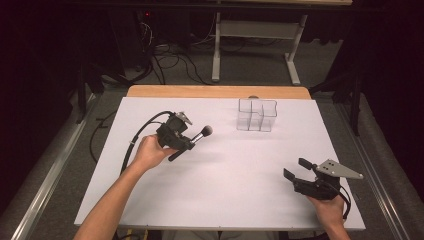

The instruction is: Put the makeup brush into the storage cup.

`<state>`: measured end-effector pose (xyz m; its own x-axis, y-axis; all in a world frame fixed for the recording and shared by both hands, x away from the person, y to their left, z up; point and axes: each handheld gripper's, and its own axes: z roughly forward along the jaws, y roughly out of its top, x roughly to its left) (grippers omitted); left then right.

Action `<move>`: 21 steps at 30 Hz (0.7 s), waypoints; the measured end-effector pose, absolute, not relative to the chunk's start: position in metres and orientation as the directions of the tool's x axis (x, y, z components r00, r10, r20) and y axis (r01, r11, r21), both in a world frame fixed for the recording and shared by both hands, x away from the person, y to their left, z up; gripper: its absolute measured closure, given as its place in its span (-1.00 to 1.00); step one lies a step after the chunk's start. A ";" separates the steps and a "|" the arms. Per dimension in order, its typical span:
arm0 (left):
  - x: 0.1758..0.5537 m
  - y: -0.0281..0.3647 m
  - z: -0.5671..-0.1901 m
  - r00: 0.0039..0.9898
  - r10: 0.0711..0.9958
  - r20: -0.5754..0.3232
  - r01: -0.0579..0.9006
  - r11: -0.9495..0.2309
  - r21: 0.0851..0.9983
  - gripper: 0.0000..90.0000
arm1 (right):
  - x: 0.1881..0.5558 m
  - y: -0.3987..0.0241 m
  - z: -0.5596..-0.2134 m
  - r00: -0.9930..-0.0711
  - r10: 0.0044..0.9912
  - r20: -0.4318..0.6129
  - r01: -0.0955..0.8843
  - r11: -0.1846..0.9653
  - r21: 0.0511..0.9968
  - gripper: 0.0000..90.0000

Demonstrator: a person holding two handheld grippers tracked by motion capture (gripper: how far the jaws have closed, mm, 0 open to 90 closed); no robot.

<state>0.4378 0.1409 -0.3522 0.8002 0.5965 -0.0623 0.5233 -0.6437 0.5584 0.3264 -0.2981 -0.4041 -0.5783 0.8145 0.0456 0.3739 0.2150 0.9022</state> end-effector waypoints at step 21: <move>0.402 0.147 -0.354 0.797 0.594 -0.112 0.501 -0.546 0.671 0.62 | 0.326 -0.296 -0.405 -0.583 0.812 0.039 0.374 0.225 0.900 -0.34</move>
